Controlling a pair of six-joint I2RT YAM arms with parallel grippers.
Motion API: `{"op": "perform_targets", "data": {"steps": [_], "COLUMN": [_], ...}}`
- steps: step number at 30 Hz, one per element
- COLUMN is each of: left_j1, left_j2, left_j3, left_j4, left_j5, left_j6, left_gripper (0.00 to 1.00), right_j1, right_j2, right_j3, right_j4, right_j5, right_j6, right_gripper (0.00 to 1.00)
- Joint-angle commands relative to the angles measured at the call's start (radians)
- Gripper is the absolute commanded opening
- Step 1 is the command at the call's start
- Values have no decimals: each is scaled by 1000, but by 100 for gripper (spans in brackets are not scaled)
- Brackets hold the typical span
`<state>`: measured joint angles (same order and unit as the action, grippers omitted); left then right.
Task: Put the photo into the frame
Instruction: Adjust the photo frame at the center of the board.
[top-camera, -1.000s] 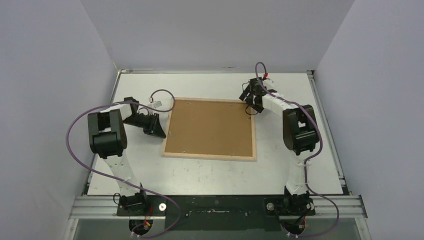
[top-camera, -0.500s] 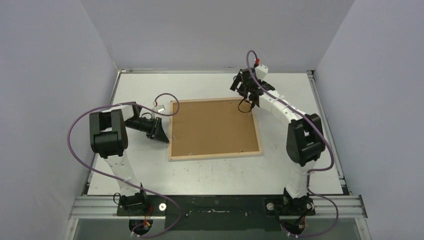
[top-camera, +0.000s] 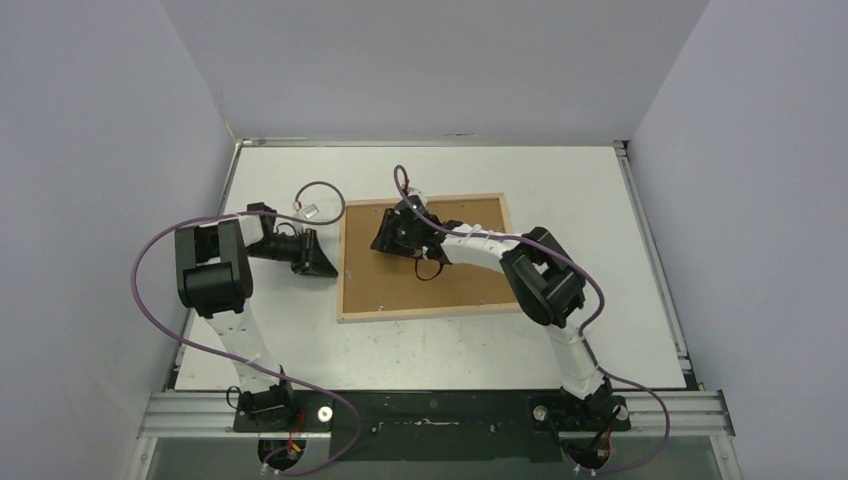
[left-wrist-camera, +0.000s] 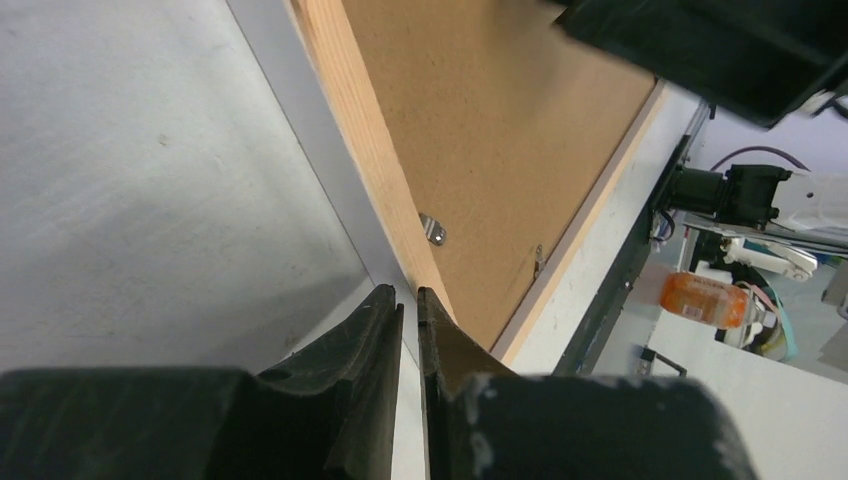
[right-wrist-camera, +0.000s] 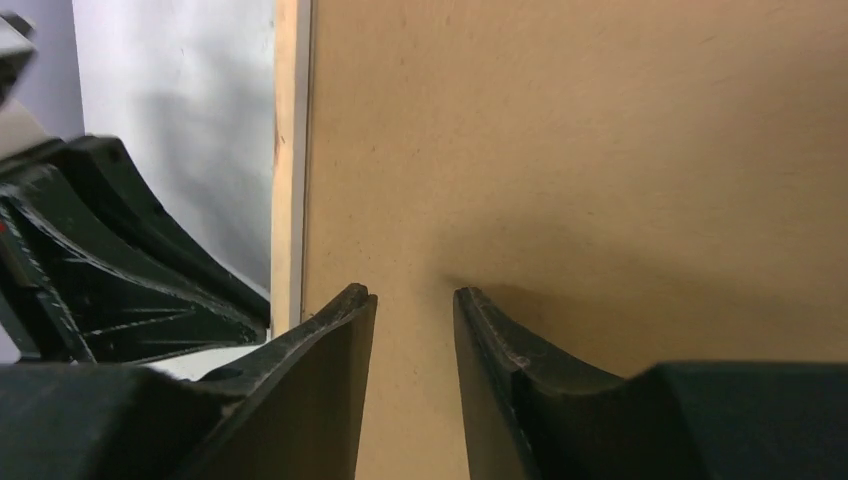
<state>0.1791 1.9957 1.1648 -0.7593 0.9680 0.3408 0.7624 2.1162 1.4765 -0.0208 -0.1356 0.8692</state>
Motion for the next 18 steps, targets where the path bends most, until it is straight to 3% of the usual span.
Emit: {"op": "perform_targets", "data": {"steps": [1, 6, 16, 18], "left_j1": [10, 8, 7, 7], "left_j2": [-40, -20, -10, -9], "left_j3": [-1, 6, 21, 24], "left_j4": [137, 137, 113, 111], "left_j5": [-1, 10, 15, 17], "left_j6": [-112, -121, -109, -108], "left_gripper": [11, 11, 11, 11], "right_j1": [-15, -12, -30, -32], "right_j2": [59, 122, 225, 232], "right_j3": [99, 162, 339, 350], "right_j4": [180, 174, -24, -24], "right_j5": [-202, -332, -486, -522], "right_j6": [22, -38, -200, -230], "right_gripper": [32, 31, 31, 41]}}
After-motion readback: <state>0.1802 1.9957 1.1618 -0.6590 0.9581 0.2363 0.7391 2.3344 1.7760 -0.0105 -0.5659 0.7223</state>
